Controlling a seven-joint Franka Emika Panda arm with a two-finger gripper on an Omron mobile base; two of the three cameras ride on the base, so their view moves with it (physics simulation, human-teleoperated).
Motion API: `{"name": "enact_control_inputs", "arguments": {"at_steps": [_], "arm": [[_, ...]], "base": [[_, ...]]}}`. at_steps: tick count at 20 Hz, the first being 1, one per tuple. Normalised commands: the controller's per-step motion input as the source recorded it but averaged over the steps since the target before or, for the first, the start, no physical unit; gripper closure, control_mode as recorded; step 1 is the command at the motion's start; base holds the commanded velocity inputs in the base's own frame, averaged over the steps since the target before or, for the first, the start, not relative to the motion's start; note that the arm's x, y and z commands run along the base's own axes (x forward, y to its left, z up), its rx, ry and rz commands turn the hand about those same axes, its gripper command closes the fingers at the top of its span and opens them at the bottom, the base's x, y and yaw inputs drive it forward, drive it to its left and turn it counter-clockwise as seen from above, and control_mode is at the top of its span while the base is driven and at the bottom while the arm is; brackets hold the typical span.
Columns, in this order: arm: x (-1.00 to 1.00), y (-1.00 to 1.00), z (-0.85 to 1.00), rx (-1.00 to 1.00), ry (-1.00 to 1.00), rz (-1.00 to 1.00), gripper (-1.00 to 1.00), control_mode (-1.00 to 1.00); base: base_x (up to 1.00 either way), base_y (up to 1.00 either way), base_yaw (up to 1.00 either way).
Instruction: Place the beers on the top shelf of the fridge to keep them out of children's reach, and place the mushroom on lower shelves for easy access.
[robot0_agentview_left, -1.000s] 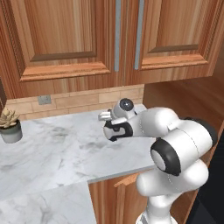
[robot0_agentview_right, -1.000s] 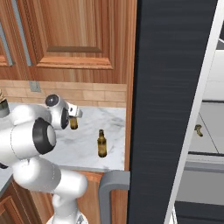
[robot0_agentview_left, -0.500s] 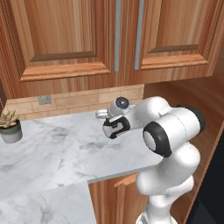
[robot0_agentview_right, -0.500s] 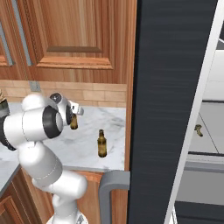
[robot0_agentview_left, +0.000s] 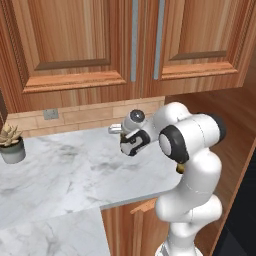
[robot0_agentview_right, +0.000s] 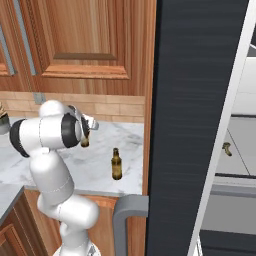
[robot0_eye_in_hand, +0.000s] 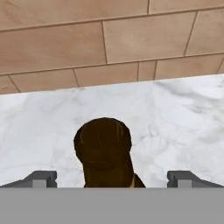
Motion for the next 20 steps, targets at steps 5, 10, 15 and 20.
{"name": "enact_control_inputs", "arguments": {"at_steps": [5, 10, 15, 20], "arm": [[0.26, 0.05, -0.16, 0.00, 0.00, 0.00, 1.00, -1.00], [0.13, 0.00, 0.00, 0.00, 0.00, 0.00, 1.00, -1.00], [-0.28, 0.00, 0.03, 0.00, 0.02, 0.08, 1.00, -1.00], [-0.97, 0.00, 0.63, -0.01, 0.16, 0.11, 1.00, -1.00]], "base": [[0.00, 0.00, 0.00], [0.00, 0.00, 0.00], [0.00, 0.00, 0.00], [0.00, 0.00, 0.00]]}}
